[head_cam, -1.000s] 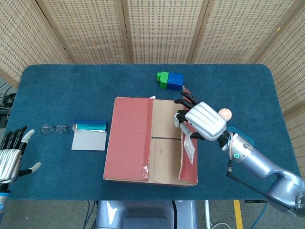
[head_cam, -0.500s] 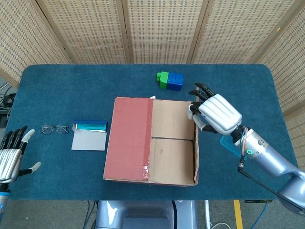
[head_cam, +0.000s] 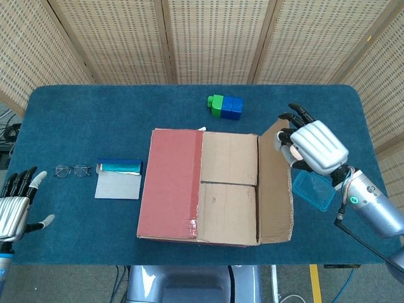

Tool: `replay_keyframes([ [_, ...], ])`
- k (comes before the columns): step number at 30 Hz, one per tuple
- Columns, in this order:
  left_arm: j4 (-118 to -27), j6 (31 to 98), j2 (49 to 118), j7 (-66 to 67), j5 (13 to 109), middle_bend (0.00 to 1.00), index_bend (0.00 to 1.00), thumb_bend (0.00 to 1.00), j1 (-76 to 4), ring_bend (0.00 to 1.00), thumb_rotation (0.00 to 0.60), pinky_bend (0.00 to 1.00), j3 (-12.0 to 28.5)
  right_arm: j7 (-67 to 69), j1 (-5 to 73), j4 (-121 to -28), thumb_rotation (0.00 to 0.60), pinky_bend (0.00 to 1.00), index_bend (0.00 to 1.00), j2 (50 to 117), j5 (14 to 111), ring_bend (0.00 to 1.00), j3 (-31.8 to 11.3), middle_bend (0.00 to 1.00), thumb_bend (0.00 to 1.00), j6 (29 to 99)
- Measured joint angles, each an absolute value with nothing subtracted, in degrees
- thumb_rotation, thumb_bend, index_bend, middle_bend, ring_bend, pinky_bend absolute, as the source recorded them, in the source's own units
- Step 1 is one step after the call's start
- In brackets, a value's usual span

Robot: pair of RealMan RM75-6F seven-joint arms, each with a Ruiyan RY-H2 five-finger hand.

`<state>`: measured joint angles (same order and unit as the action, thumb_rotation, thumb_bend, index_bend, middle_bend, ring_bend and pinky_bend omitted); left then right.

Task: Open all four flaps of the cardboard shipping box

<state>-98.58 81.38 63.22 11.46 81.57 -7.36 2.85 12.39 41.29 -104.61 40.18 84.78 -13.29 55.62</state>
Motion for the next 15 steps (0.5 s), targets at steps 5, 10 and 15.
replay_keyframes([
  [5, -98.8, 81.4, 63.0, 11.7, 82.0, 0.00, 0.07, 0.09, -7.5, 0.00, 0.566, 0.00, 2.8, 12.2, 39.4, -103.2, 0.600, 0.00, 0.52, 41.1, 84.3, 0.18, -12.3, 0.55, 0.67, 56.7],
  [10, -98.9, 81.6, 62.2, 11.7, 82.7, 0.00, 0.07, 0.09, -7.9, 0.00, 0.565, 0.00, 3.1, 11.7, 37.9, -102.1, 0.600, 0.00, 0.52, 42.0, 83.7, 0.18, -11.6, 0.54, 0.67, 57.7],
  [15, -99.0, 81.7, 61.5, 11.7, 83.8, 0.00, 0.07, 0.09, -8.4, 0.00, 0.565, 0.00, 3.3, 10.9, 36.6, -101.4, 0.600, 0.00, 0.52, 42.6, 83.3, 0.18, -11.2, 0.48, 0.63, 58.8],
])
